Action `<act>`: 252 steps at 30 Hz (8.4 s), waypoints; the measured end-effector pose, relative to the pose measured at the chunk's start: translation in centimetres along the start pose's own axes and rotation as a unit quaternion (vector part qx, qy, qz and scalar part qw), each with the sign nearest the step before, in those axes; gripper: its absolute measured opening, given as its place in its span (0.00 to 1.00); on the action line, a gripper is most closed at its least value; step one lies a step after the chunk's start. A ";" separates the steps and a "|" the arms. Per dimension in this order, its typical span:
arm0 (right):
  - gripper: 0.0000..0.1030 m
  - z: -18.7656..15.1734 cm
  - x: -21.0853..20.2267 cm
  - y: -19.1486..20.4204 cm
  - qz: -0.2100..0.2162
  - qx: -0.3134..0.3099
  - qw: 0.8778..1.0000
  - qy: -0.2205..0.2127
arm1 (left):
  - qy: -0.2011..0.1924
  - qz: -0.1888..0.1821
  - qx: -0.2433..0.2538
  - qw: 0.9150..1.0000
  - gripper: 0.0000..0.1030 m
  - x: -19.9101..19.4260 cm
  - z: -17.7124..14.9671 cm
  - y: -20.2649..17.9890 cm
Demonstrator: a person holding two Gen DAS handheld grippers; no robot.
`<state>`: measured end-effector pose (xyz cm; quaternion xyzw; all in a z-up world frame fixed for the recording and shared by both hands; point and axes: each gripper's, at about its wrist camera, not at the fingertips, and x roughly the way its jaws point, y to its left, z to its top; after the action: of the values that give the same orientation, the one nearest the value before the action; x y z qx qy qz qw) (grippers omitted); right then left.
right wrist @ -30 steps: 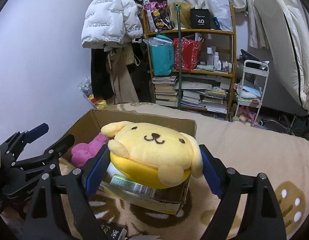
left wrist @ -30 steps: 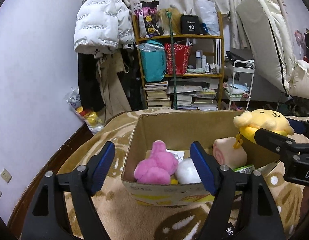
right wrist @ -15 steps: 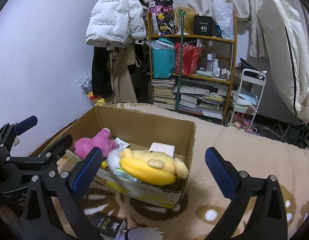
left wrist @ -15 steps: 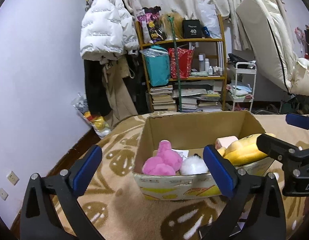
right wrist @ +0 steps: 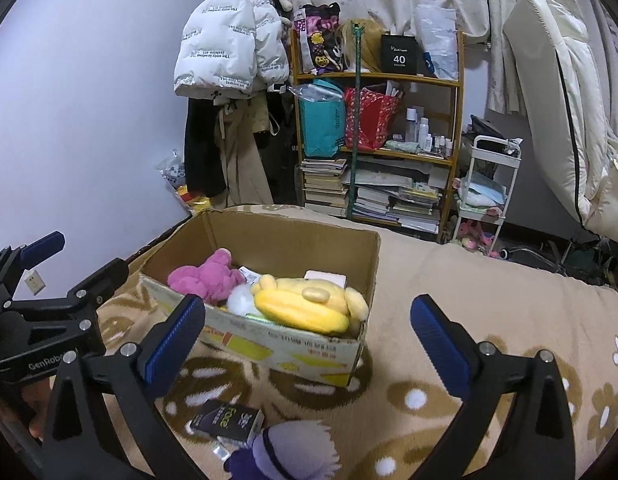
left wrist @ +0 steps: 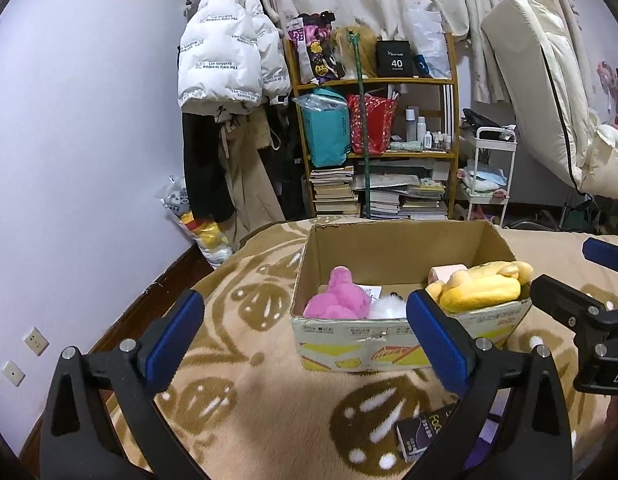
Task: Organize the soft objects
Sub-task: 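Move the left tool to the black Face tissue pack while the right tool approaches the white-haired doll, then close the left tool on the black Face pack while the right tool grips the white-haired doll, then lift the Face pack with the left tool while the right tool carries the doll over the box, then open the left tool to drop the Face pack into the box while the right tool releases the doll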
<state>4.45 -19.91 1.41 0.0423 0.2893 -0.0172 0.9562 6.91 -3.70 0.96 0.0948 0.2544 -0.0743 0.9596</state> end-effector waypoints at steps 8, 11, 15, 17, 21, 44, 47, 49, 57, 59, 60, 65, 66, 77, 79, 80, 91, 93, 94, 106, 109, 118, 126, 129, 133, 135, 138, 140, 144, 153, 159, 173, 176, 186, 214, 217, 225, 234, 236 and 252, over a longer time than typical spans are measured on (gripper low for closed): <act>1.00 -0.9 -2.7 -0.5 0.013 0.029 0.999 0.007 | 0.028 -0.017 0.006 0.999 0.97 -1.9 -0.7 0.2; 1.00 -1.0 -3.1 -0.6 0.007 0.036 0.999 0.022 | 0.037 -0.019 0.007 0.999 0.97 -2.7 -1.0 0.4; 1.00 -1.5 -3.6 -0.9 0.006 0.056 0.998 0.038 | 0.051 -0.023 0.008 0.998 0.97 -3.3 -1.5 0.3; 1.00 -1.9 -3.7 -0.9 0.001 0.055 0.997 0.046 | 0.060 -0.027 0.010 0.998 0.97 -3.3 -1.8 0.2; 1.00 -2.7 -3.7 -0.9 -0.004 0.057 0.996 0.067 | 0.080 -0.034 0.012 0.996 0.97 -2.8 -2.5 -0.1; 0.92 -6.1 1.5 -3.2 -0.003 0.126 0.972 0.198 | 0.200 -0.106 0.008 0.974 0.97 2.6 -5.7 -2.6; 0.87 -6.5 2.4 -3.1 0.000 0.124 0.969 0.215 | 0.214 -0.114 0.002 0.970 0.97 3.2 -5.9 -2.7; 0.87 -6.8 2.9 -3.1 0.001 0.124 0.967 0.224 | 0.220 -0.115 0.001 0.969 0.97 3.5 -6.1 -2.8; 0.85 -7.7 4.3 -3.1 0.000 0.133 0.959 0.250 | 0.238 -0.125 0.006 0.963 0.97 4.5 -6.6 -3.3; 0.85 -7.8 4.5 -3.2 0.003 0.139 0.957 0.254 | 0.239 -0.126 0.007 0.963 0.97 4.5 -6.7 -3.5; 0.85 -7.9 4.6 -3.2 0.003 0.142 0.956 0.257 | 0.239 -0.127 0.009 0.963 0.97 4.5 -6.7 -3.6; 0.84 -8.2 4.9 -3.5 0.003 0.152 0.951 0.268 | 0.245 -0.131 0.018 0.960 0.97 4.7 -6.9 -4.0; 0.84 -8.2 5.0 -3.6 0.004 0.153 0.951 0.269 | 0.247 -0.131 0.020 0.960 0.97 4.7 -7.0 -4.1; 0.84 -8.6 5.5 -4.3 0.013 0.181 0.943 0.279 | 0.263 -0.146 0.047 0.953 0.97 5.6 -8.0 -5.6; 0.75 -8.7 5.7 -4.3 0.017 0.183 0.941 0.284 | 0.263 -0.151 0.052 0.951 0.97 5.7 -8.2 -6.0; 0.71 -8.7 6.0 -4.2 0.020 0.182 0.939 0.290 | 0.264 -0.156 0.054 0.950 0.97 5.8 -8.3 -6.3; 0.54 -10.2 7.9 -4.3 0.080 0.239 0.912 0.324 | 0.289 -0.186 0.059 0.937 0.97 7.2 -9.6 -8.5; 0.52 -10.1 8.1 -4.3 0.078 0.235 0.914 0.323 | 0.291 -0.186 0.058 0.937 0.97 7.5 -9.7 -8.5; 0.51 -10.1 8.1 -4.3 0.077 0.232 0.915 0.321 | 0.291 -0.188 0.053 0.937 0.97 7.6 -9.7 -8.5; 0.50 -9.1 8.5 -3.6 0.054 0.189 0.930 0.310 | 0.306 -0.212 0.001 0.928 0.88 9.1 -9.8 -7.8; 0.50 -9.2 8.6 -3.6 0.054 0.189 0.930 0.311 | 0.311 -0.225 -0.011 0.923 0.82 9.1 -9.8 -7.7; 0.50 -8.9 8.5 -3.2 0.050 0.174 0.933 0.310 | 0.317 -0.211 -0.024 0.924 0.80 9.7 -9.7 -7.0; 0.50 -8.7 8.8 -2.7 0.042 0.160 0.937 0.308 | 0.327 -0.219 -0.037 0.918 0.74 10.4 -9.8 -7.1; 0.51 -8.7 8.8 -2.7 0.042 0.160 0.937 0.308 | 0.325 -0.218 -0.036 0.919 0.73 10.3 -9.9 -7.0; 0.50 -8.7 8.7 -3.0 0.044 0.160 0.937 0.306 | 0.322 -0.209 -0.022 0.923 0.73 10.1 -9.9 -7.4; 0.50 -8.6 8.7 -3.1 0.045 0.159 0.938 0.304 | 0.317 -0.195 -0.017 0.928 0.72 10.0 -9.9 -7.4; 0.50 -8.5 8.7 -3.0 0.048 0.153 0.941 0.297 | 0.303 -0.174 -0.011 0.937 0.72 9.7 -9.7 -6.9; 0.50 -8.2 8.7 -2.8 0.047 0.144 0.946 0.287 | 0.297 -0.170 -0.018 0.939 0.72 9.5 -9.6 -6.5; 0.50 -7.1 8.0 -1.9 0.040 0.112 0.960 0.253 | 0.267 -0.140 -0.002 0.953 0.72 8.8 -9.0 -5.8; 0.50 -5.0 5.2 -2.2 0.032 0.104 0.979 0.171 | 0.173 -0.090 -0.037 0.980 0.72 5.4 -6.6 -2.5; 0.50 -3.7 2.4 -2.2 0.019 0.103 0.989 0.101 | 0.107 -0.048 -0.035 0.993 0.72 2.8 -4.9 -1.1; 0.50 -0.7 -2.0 -1.1 -0.012 0.067 0.998 -0.018 | 0.000 -0.010 -0.028 1.000 0.72 -2.3 -2.3 -0.2; 0.50 0.2 -2.1 -1.2 -0.005 0.074 0.997 -0.037 | -0.016 -0.002 -0.025 1.000 0.72 -2.8 -1.8 -0.3; 0.50 2.1 -1.3 -0.5 -0.010 0.054 0.996 -0.069 | -0.052 0.012 -0.020 0.998 0.72 -3.0 -0.1 0.0; 0.51 4.4 4.1 -0.3 -0.002 -0.007 0.997 -0.076 | -0.059 0.004 0.042 0.997 0.72 3.2 2.3 -1.6; 0.51 4.3 4.6 -0.9 0.031 0.012 0.997 -0.069 | -0.052 0.000 0.041 0.998 0.72 3.9 2.2 -1.5; 0.52 3.4 5.6 -0.2 0.045 0.004 0.998 -0.047 | -0.025 -0.025 0.020 0.999 0.73 5.9 1.7 -1.2; 0.58 2.8 6.9 -1.1 0.058 0.032 0.998 -0.016 | 0.013 -0.038 0.001 0.999 0.74 7.5 1.4 -0.6; 0.63 2.6 7.1 -1.4 0.064 0.041 0.997 -0.010 | 0.020 -0.040 -0.003 0.999 0.74 7.8 1.4 -0.4; 0.84 2.6 4.5 -0.9 0.045 0.032 0.998 -0.026 | 0.004 -0.006 0.018 1.000 0.93 4.9 1.0 -0.3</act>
<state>9.59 -21.07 1.03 0.0852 0.2617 0.0157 0.9613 11.53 -4.68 -0.70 0.1109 0.2574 -0.0847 0.9562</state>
